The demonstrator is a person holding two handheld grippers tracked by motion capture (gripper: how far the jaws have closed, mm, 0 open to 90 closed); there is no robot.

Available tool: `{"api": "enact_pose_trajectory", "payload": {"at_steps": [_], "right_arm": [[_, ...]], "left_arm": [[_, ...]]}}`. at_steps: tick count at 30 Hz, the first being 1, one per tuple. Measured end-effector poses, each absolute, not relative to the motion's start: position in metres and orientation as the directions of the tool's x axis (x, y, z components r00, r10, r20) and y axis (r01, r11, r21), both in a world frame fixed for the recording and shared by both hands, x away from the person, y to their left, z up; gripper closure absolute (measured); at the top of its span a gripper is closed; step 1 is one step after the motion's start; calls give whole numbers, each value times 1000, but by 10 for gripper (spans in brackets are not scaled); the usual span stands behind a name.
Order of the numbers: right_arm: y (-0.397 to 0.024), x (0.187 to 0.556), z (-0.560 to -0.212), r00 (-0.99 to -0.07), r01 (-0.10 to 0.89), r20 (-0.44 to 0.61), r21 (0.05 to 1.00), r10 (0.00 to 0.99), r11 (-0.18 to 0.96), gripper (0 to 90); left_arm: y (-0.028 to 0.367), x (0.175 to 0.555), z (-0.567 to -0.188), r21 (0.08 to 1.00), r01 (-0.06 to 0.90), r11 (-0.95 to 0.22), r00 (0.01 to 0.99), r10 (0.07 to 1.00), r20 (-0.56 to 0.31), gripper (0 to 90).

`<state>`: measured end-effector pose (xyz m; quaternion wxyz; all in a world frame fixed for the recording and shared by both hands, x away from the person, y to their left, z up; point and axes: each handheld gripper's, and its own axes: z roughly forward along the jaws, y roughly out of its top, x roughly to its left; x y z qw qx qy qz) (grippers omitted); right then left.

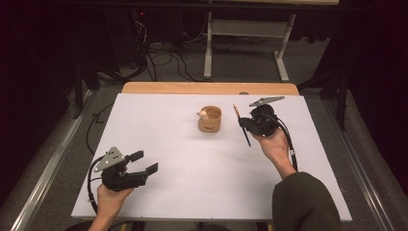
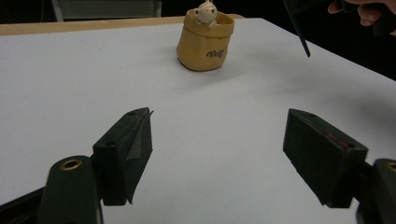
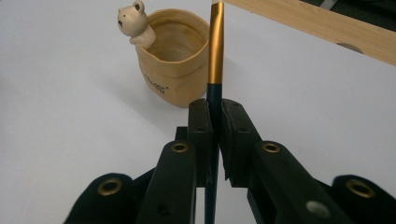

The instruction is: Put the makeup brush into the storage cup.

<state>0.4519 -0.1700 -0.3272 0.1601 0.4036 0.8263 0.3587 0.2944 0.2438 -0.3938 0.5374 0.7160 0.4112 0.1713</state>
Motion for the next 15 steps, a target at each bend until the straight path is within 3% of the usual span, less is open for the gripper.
{"api": "enact_pose_trajectory", "payload": {"at_steps": [15], "right_arm": [[-161, 456, -319, -646, 547, 50, 727, 762, 416, 853]], "left_arm": [[243, 295, -393, 910, 405, -87, 606, 771, -196, 243]]}}
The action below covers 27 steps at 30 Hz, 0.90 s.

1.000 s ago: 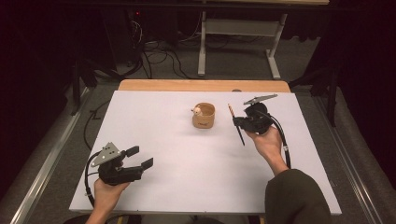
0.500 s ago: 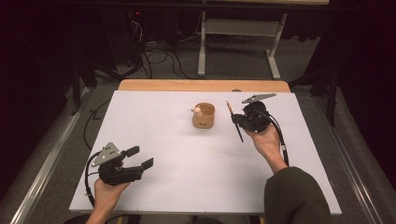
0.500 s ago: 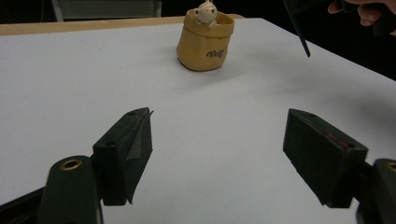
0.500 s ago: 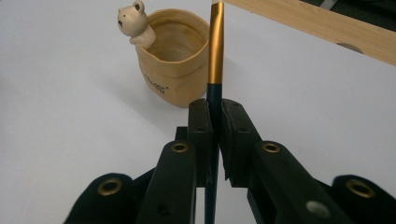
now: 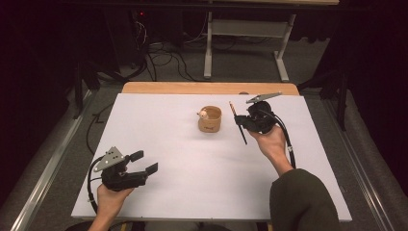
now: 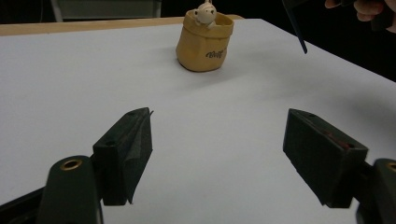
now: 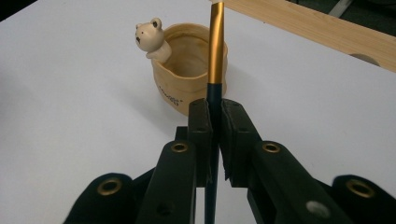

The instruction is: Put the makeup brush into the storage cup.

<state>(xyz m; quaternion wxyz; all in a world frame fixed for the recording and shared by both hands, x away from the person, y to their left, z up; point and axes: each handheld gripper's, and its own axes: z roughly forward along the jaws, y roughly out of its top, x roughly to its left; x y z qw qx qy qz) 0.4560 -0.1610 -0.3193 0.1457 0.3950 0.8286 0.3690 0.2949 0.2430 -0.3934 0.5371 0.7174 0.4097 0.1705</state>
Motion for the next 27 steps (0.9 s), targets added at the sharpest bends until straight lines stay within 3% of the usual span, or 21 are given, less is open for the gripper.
{"api": "enact_pose_trajectory", "payload": {"at_steps": [27], "right_arm": [[-141, 470, -312, -679, 515, 60, 750, 732, 416, 853]], "left_arm": [[242, 296, -395, 909, 406, -92, 606, 772, -192, 243]]}}
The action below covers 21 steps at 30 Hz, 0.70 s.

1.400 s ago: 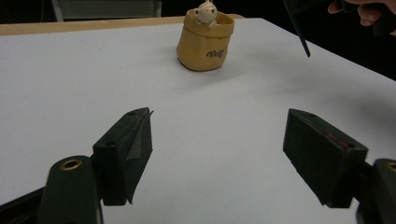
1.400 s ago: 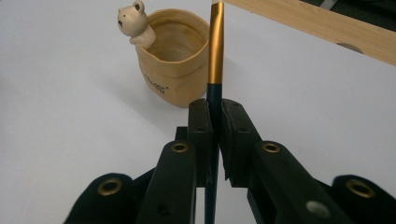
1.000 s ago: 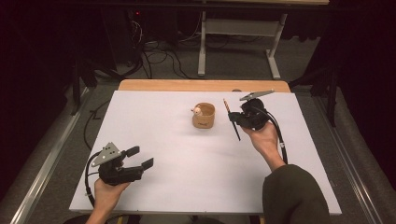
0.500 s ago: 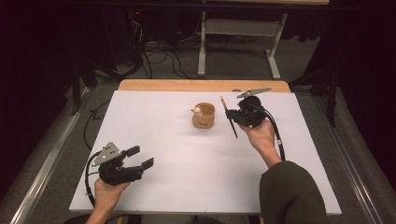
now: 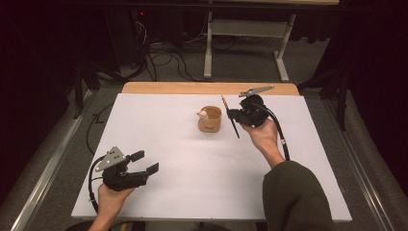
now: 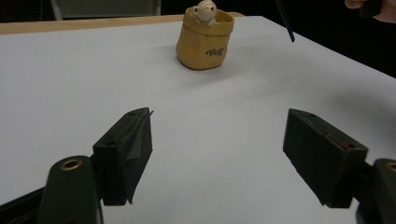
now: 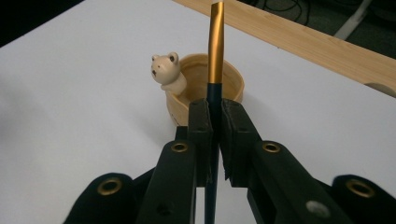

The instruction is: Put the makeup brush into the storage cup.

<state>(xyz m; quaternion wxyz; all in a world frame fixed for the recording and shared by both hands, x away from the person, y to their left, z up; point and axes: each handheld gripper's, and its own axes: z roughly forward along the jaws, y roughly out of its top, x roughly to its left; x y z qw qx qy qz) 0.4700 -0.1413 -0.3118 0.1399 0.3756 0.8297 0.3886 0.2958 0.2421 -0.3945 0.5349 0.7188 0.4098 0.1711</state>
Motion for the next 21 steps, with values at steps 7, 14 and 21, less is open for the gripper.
{"api": "enact_pose_trajectory", "payload": {"at_steps": [7, 14, 21], "right_arm": [[-135, 474, -309, -693, 497, 62, 763, 719, 413, 853], [-126, 476, -306, -696, 491, 54, 763, 716, 421, 853], [-118, 481, -303, -701, 478, 48, 772, 712, 419, 853]], "left_arm": [[242, 296, -394, 909, 407, -93, 606, 772, -192, 243], [244, 295, -394, 910, 405, -89, 605, 772, -194, 243], [243, 295, -394, 910, 403, -94, 608, 771, -190, 243]]}}
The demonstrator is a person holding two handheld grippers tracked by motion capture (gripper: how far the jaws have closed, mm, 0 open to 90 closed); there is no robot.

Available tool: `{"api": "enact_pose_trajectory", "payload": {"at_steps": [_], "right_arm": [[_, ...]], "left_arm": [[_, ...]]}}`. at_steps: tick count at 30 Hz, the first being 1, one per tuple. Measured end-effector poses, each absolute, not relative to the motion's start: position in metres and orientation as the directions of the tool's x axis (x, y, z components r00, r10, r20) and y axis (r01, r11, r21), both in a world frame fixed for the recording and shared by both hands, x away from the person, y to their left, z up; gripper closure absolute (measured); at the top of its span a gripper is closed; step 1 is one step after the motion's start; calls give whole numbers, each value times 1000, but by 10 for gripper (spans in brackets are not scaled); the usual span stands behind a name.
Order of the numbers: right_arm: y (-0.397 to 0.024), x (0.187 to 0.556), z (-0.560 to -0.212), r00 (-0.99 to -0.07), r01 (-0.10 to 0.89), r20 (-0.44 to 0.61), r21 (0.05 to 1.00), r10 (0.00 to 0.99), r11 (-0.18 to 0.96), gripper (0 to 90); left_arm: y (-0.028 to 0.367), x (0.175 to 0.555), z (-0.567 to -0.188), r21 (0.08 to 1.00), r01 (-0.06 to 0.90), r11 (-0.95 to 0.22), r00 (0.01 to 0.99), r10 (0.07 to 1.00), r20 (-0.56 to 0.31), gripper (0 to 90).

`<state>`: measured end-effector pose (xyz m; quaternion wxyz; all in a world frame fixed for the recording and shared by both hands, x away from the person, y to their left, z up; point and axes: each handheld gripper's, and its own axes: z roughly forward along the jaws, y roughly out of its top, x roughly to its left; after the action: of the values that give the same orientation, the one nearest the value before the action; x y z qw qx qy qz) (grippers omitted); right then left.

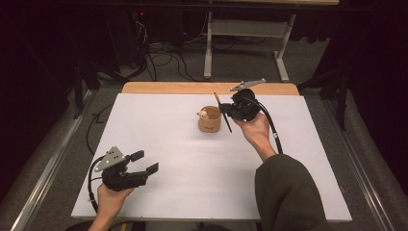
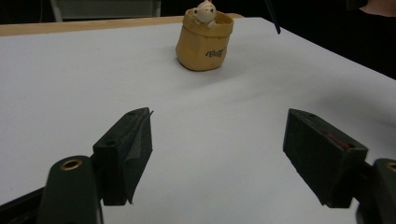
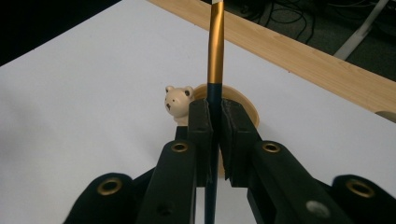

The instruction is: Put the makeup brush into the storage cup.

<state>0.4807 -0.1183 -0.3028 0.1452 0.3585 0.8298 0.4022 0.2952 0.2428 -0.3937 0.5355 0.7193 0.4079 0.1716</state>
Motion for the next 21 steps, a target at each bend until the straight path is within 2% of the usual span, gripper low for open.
{"api": "enact_pose_trajectory", "payload": {"at_steps": [21], "right_arm": [[-101, 503, -296, -680, 465, 47, 800, 732, 380, 853]], "left_arm": [[244, 294, -393, 912, 401, -88, 609, 769, -194, 244]]}}
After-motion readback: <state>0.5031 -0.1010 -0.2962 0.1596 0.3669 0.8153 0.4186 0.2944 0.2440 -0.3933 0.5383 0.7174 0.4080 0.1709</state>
